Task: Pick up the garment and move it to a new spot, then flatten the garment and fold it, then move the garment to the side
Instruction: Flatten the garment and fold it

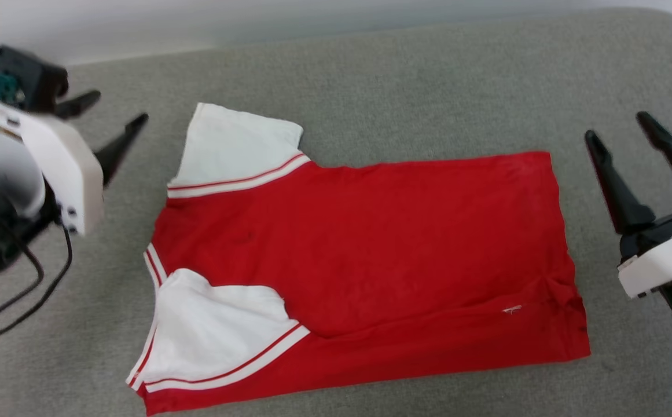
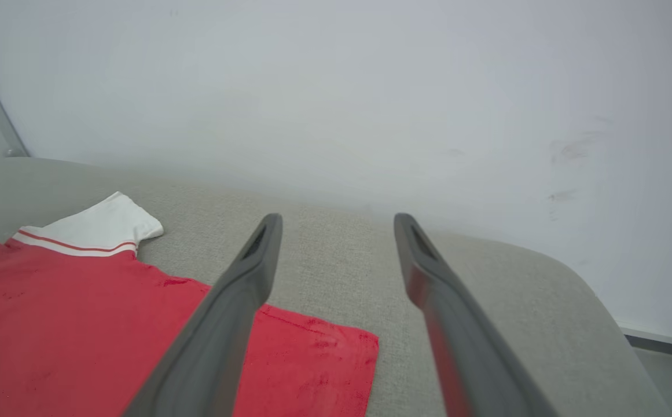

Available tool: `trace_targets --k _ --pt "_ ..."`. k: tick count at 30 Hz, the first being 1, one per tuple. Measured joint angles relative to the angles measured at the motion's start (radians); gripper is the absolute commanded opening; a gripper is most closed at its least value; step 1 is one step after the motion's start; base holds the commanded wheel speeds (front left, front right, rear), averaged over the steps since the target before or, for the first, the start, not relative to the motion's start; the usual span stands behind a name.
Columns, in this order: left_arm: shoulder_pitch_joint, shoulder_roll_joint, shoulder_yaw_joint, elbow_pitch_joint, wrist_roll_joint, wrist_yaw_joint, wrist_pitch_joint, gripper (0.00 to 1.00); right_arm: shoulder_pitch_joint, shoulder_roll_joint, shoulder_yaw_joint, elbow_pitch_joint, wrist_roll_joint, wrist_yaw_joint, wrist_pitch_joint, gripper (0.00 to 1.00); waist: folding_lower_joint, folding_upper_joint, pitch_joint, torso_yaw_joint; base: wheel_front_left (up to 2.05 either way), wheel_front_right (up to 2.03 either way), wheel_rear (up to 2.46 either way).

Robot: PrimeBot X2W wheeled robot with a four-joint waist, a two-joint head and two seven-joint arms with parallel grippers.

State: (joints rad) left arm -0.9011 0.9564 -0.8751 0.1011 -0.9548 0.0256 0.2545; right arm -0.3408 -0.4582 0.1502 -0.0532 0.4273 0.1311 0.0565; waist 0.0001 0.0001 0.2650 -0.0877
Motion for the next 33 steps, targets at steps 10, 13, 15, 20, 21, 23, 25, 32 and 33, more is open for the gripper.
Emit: trace_targets --k 10,13,15,20,21,23,25,32,33 --pt "-0.270 -0.077 0.018 0.163 -0.055 -0.062 0.267 1.00 0.093 0.152 -0.107 -0.172 -0.169 0.000 -0.060 1.00 0.0001 0.0000 0.143 -0.063 0.00 0.00 0.00" --pt "-0.341 -0.090 0.013 0.213 -0.095 -0.071 0.405 1.00 0.097 0.174 -0.106 -0.205 -0.183 0.000 -0.060 1.00 0.0001 0.0000 0.187 -0.085 0.00 0.00 0.00" --pt "-0.383 -0.089 0.004 0.236 -0.112 -0.076 0.492 1.00 0.096 0.182 -0.101 -0.214 -0.187 0.000 -0.057 1.00 0.0001 0.0000 0.215 -0.100 0.00 0.00 0.00" --pt "-0.472 -0.085 -0.016 0.278 -0.125 -0.075 0.662 1.00 0.072 0.189 -0.077 -0.224 -0.198 0.000 -0.050 1.00 0.0001 0.0000 0.283 -0.138 0.00 0.00 0.00" --pt "-0.479 -0.082 -0.024 0.285 -0.124 -0.074 0.691 1.00 0.063 0.192 -0.073 -0.223 -0.198 0.000 -0.052 1.00 0.0001 -0.0001 0.296 -0.146 0.00 0.00 0.00" --pt "-0.486 -0.079 -0.040 0.297 -0.119 -0.072 0.729 1.00 0.050 0.193 -0.072 -0.221 -0.199 0.000 -0.053 1.00 0.0001 0.0000 0.321 -0.161 0.00 0.00 0.00" --pt "-0.490 -0.081 -0.043 0.308 -0.123 -0.068 0.749 1.00 0.039 0.195 -0.068 -0.216 -0.199 0.000 -0.057 1.00 0.0002 0.0000 0.345 -0.172 0.00 0.00 0.00" --pt "-0.498 -0.074 -0.067 0.318 -0.121 -0.084 0.799 0.56 0.017 0.194 -0.052 -0.189 -0.199 0.000 -0.062 1.00 0.0000 0.0000 0.387 -0.193 0.00 0.00 0.00" --pt "-0.498 -0.074 -0.068 0.317 -0.119 -0.085 0.798 0.12 0.014 0.192 -0.052 -0.185 -0.198 0.000 -0.063 1.00 0.0000 0.0000 0.385 -0.191 0.00 0.00 0.00"
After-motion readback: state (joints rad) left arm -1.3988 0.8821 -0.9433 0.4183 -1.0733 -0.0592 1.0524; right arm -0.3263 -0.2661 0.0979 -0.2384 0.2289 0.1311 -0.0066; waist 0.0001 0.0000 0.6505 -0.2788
